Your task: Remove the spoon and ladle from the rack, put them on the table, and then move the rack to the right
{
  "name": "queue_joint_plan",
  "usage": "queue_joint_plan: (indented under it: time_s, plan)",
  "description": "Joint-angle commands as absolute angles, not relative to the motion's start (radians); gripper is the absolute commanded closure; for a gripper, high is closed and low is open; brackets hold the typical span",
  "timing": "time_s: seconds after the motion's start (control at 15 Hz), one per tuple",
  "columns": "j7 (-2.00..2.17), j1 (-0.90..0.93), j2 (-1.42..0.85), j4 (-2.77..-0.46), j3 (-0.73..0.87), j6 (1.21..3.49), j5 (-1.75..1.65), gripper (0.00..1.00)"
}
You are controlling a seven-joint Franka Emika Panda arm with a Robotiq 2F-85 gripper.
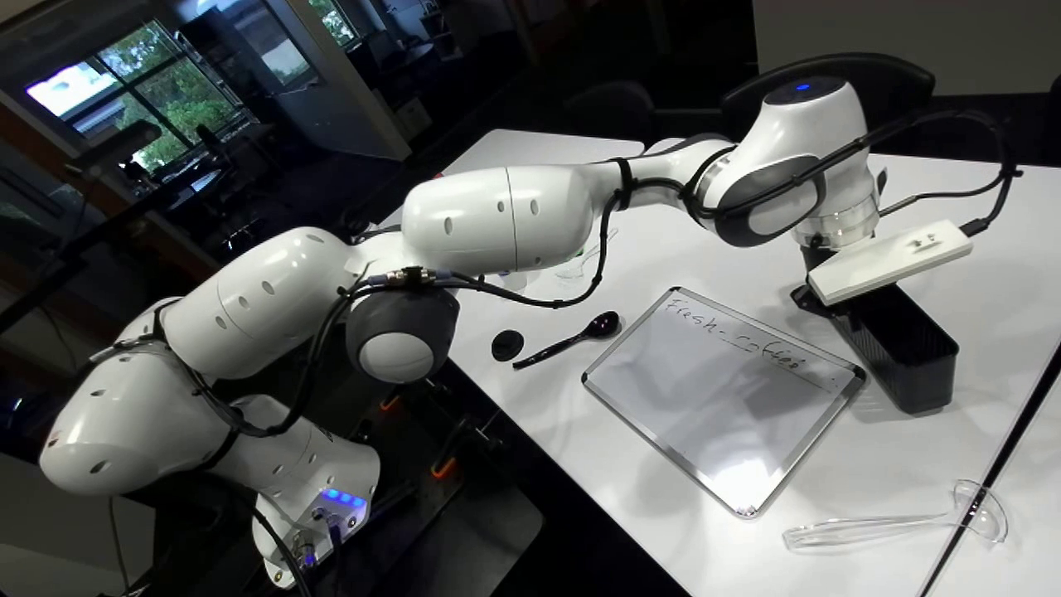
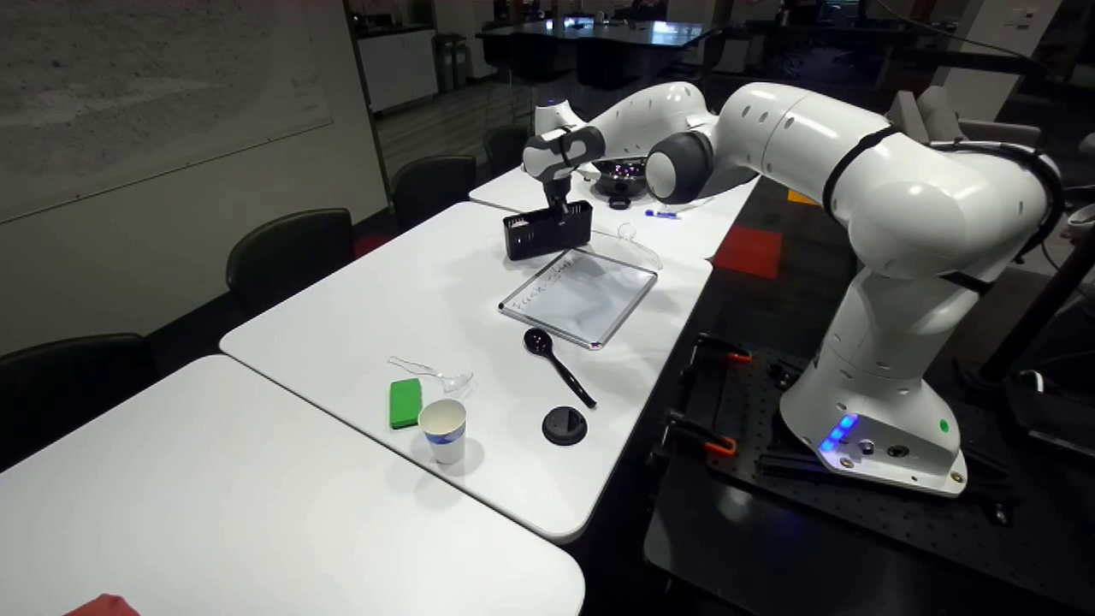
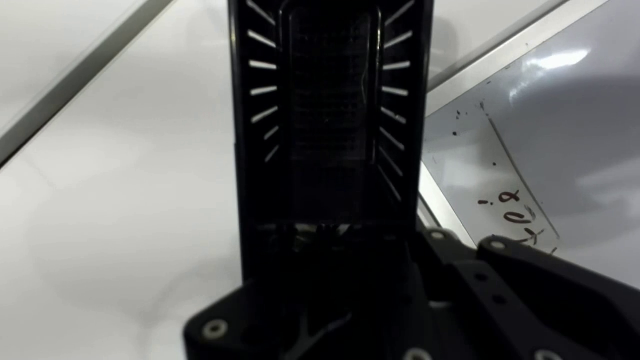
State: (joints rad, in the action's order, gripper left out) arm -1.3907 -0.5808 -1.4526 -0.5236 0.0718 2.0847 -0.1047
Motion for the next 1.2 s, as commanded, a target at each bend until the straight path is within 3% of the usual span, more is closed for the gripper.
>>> queue_joint_plan:
  time_s: [0.0,0.07,0.13,0.8,0.87,1.13]
  plan:
    - [-1.384,-0.577,-1.483,-0.448,0.093,2.040,-0.105,0.99]
    - [-1.381,-0.574,-1.467,-0.478,0.095,2.055,-0.108,0.99]
    - [-1.379,-0.574,-1.467,-0.477,0.095,2.054,-0.109,0.78]
    - [-1.374,-0.562,-1.448,-0.341,0.078,1.926,-0.084,0.05]
    - [-1.378,-0.561,-1.430,-0.325,0.074,1.865,-0.079,0.00]
    - [-1.381,-0.553,-1.304,-0.380,0.073,1.739,-0.075,0.00]
